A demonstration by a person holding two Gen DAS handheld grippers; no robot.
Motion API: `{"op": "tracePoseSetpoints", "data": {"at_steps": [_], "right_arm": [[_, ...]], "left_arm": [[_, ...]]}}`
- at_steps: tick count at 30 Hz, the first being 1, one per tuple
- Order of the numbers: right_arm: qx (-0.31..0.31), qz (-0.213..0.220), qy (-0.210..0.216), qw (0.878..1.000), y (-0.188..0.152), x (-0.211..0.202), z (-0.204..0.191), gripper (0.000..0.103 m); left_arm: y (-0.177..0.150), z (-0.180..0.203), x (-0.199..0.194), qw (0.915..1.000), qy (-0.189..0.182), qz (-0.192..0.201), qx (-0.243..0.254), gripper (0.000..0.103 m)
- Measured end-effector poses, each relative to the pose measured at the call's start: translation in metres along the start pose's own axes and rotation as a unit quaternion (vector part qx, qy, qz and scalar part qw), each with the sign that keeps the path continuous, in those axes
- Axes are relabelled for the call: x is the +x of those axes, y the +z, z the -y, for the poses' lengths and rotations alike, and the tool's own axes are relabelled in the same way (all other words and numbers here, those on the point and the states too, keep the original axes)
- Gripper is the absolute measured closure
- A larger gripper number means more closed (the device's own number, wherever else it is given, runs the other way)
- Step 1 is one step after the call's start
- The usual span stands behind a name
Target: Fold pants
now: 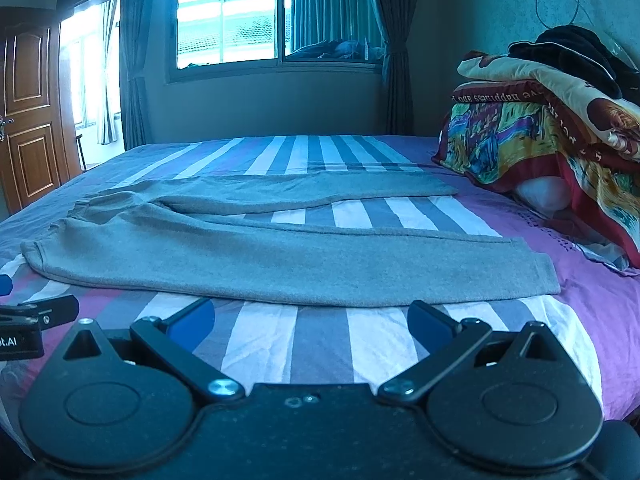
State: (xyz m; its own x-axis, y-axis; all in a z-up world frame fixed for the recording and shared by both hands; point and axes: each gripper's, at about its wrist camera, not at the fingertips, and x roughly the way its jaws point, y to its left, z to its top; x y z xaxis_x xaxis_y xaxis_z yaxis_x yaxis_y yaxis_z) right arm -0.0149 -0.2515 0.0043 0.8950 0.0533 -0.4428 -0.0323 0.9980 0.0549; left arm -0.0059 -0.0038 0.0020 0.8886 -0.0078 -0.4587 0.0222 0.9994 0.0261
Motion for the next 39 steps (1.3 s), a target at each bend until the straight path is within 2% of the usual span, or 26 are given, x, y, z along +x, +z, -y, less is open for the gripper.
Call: {"op": "tracePoseSetpoints", "data": {"at_steps": [36,39], "right_arm": [[-0.001,-0.006,0.006,1.0,-0.0048,0.0034,-0.0048,0.0],[-0.002,-0.01,0.019,1.0,-0.0049,0.0055,-0.0016,0.0]], "left_arm": [[0.0003,0.0011,0.0047,0.9999,0.008,-0.01,0.008,0.0],[0.0043,-0.0062,0.0081,0.9999,0.009,-0.008,-0.007,0.0]]}}
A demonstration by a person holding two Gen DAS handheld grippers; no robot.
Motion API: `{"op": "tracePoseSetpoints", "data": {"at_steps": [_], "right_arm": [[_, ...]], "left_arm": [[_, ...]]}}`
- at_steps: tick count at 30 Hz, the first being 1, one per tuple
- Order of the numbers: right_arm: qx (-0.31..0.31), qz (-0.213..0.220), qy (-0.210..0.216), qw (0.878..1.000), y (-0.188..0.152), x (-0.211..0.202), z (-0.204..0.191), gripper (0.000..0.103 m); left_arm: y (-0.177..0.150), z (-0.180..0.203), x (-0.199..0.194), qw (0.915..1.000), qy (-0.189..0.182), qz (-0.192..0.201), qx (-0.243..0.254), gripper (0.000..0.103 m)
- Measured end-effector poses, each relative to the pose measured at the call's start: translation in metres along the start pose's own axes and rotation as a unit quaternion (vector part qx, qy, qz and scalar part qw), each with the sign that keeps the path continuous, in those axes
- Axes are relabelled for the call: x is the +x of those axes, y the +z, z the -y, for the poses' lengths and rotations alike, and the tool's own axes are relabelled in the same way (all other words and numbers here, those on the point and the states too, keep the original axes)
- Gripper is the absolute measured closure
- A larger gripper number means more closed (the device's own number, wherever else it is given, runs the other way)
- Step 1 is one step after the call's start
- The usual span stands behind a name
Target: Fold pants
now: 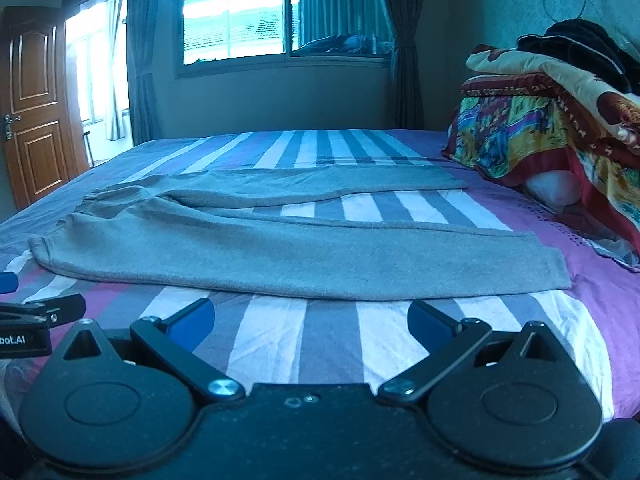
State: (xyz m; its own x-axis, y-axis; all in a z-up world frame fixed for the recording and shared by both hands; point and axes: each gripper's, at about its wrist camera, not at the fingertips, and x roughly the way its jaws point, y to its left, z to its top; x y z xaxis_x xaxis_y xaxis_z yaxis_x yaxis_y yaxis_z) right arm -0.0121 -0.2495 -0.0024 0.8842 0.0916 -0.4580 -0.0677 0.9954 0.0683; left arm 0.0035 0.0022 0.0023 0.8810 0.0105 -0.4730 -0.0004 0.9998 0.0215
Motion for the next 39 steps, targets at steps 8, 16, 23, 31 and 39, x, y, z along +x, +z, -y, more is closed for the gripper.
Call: {"op": "tracePoseSetpoints", "data": {"at_steps": [8,16,23,31,39], "right_arm": [[0.003,0.037,0.066,0.997,0.046,0.03,0.019,0.0],[0.011,0.012,0.185,0.983,0.139,0.135,0.026,0.0],[-0.065,-0.028,0.232,0.97,0.21,0.257,-0.014,0.0],[-0.147,-0.062,0.254,0.954,0.25,0.393,-0.085,0.017],[-0.23,-0.134,0.295,0.918,0.241,0.481,-0.124,0.032]], "left_arm": [[0.068,-0.045,0.058,0.9998,-0.007,0.006,0.018,0.0],[0.152,-0.158,0.181,0.9996,-0.007,-0.026,0.001,0.0],[0.191,-0.263,0.311,0.9962,0.033,-0.08,-0.007,0.036],[0.201,-0.314,0.423,0.9887,-0.011,-0.147,0.023,0.026],[0.193,-0.333,0.484,0.9771,-0.063,-0.199,0.04,0.026]]}}
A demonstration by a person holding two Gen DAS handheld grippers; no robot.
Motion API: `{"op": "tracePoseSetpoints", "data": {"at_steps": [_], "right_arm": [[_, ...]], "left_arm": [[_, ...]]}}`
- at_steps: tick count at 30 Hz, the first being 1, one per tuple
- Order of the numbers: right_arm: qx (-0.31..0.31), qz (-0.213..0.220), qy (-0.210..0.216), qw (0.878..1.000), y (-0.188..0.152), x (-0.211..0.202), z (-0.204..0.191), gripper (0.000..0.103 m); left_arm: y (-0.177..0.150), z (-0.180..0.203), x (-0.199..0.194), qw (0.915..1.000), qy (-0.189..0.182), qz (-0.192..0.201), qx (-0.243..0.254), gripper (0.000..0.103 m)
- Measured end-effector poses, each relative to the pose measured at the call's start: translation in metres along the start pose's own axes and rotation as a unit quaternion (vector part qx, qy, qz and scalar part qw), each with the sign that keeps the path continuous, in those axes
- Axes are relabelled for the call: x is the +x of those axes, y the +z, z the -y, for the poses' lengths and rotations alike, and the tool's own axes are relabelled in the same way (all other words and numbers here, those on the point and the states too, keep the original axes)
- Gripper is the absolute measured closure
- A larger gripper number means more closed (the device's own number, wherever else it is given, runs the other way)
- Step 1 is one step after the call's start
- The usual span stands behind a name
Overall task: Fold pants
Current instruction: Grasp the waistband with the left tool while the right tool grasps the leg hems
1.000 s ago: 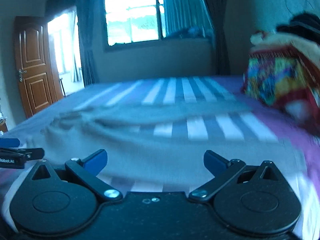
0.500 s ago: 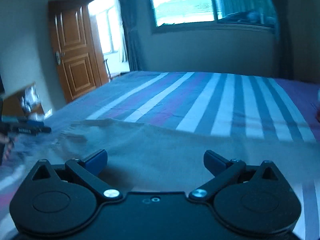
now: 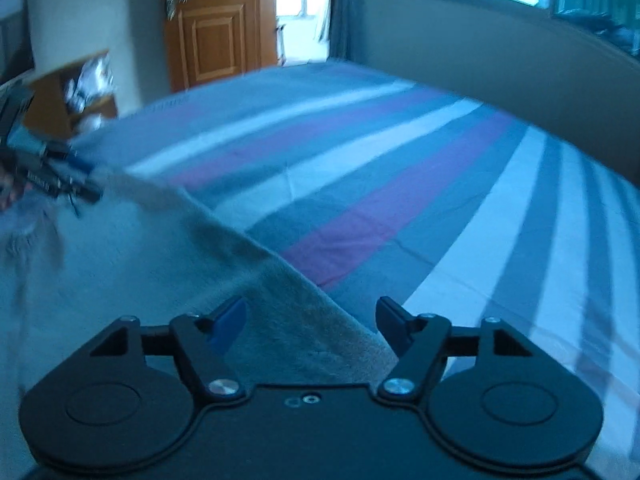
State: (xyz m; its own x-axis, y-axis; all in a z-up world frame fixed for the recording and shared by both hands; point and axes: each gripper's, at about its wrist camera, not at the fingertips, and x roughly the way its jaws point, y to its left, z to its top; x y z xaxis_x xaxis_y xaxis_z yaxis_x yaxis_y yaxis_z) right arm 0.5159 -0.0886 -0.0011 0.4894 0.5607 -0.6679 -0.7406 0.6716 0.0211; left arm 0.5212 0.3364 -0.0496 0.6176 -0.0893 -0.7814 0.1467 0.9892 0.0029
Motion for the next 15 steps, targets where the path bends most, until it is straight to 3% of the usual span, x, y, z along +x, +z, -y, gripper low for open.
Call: {"op": "tracePoseSetpoints", "data": {"at_steps": [3,6,7,8,9,10,11,15], "right_arm": [[-0.025,-0.031,0.004,0.999,-0.003,0.018,0.009,0.032],[-0.019,-0.063,0.036,0.997,-0.01,0.023,0.023,0.032],[-0.017,-0.068,0.045,0.997,-0.011,0.021,0.026,0.033],[-0.018,-0.07,0.051,0.996,-0.012,0.019,0.027,0.035],[-0.025,-0.073,0.058,0.995,-0.013,0.017,0.027,0.047],[-0.031,-0.074,0.061,0.995,-0.014,0.016,0.026,0.077],[-0.037,-0.071,0.059,0.995,-0.014,0.013,0.024,0.091],[-0.045,-0.068,0.027,0.996,-0.015,0.003,0.013,0.098]], "left_arm": [[0.002,-0.004,0.016,0.9996,-0.021,-0.019,-0.002,0.022],[0.003,-0.006,0.024,0.9992,-0.035,-0.019,-0.009,0.019],[0.004,-0.005,0.026,0.9991,-0.037,-0.019,-0.009,0.022],[0.003,-0.001,0.027,0.9988,-0.045,-0.02,-0.007,0.047],[0.001,0.0,0.025,0.9981,-0.057,-0.021,-0.007,0.056],[0.0,0.0,0.026,0.998,-0.06,-0.02,-0.009,0.077],[-0.002,0.006,0.026,0.998,-0.06,-0.02,-0.006,0.081],[-0.006,0.018,0.011,0.9997,-0.018,0.014,0.005,0.085]]}}
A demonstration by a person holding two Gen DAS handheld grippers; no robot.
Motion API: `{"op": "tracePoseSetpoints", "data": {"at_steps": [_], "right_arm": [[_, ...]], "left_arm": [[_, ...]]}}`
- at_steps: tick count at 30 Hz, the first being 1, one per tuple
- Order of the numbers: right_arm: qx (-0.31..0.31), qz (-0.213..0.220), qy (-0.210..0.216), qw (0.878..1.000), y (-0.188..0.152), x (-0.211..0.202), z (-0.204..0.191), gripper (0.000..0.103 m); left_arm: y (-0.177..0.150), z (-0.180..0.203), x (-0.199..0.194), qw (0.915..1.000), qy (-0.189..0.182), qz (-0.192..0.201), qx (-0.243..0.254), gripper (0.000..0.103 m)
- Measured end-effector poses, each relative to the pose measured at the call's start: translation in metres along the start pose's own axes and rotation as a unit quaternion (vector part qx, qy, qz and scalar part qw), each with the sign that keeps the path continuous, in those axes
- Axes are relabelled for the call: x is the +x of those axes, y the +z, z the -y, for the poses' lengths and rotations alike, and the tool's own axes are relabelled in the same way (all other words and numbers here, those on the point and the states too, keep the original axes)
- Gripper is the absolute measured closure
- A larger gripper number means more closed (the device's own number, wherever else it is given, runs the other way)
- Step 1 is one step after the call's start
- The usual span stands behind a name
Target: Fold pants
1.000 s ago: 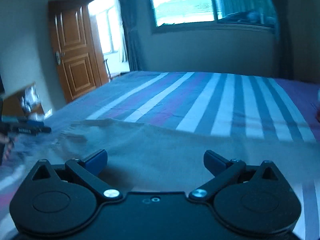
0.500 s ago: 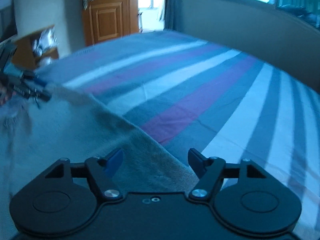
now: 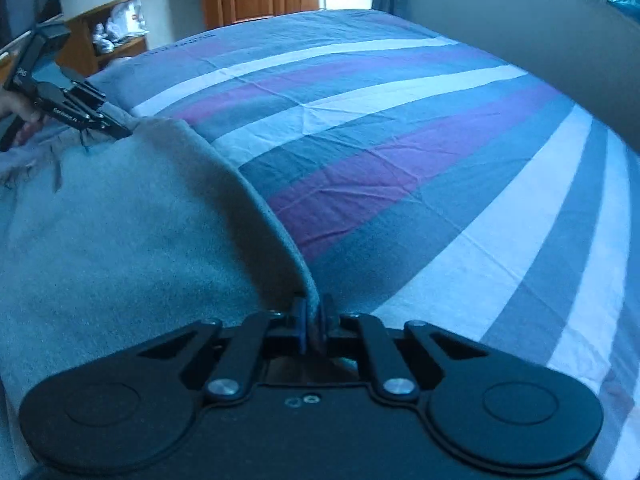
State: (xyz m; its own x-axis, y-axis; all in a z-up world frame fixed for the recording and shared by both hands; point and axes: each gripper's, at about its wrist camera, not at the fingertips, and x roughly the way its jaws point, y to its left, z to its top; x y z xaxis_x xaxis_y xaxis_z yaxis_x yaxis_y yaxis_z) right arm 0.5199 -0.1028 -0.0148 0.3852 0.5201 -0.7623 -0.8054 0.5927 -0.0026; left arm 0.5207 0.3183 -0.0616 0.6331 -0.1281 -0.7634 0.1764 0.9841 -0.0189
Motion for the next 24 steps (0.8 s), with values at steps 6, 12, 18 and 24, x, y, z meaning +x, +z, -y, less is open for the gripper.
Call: {"op": "tracePoseSetpoints", "data": {"at_steps": [6,12,18,24], "right_arm": [[-0.014,0.083,-0.038,0.996,-0.008,-0.091,-0.037,0.098],[-0.065,0.118,-0.066,0.989,-0.045,-0.184,-0.112,0.098],[-0.075,0.121,-0.088,0.986,-0.099,-0.214,-0.189,0.098],[-0.021,0.06,-0.077,0.995,-0.161,-0.171,-0.234,0.091]], "left_arm": [[-0.018,0.007,-0.095,0.9929,-0.017,0.117,0.008,0.086],[-0.068,0.036,-0.191,0.9836,-0.035,0.171,0.046,0.085],[-0.159,0.073,-0.227,0.9877,-0.009,0.136,0.077,0.085],[-0.222,0.095,-0.227,0.9934,0.012,0.105,0.044,0.082]]}}
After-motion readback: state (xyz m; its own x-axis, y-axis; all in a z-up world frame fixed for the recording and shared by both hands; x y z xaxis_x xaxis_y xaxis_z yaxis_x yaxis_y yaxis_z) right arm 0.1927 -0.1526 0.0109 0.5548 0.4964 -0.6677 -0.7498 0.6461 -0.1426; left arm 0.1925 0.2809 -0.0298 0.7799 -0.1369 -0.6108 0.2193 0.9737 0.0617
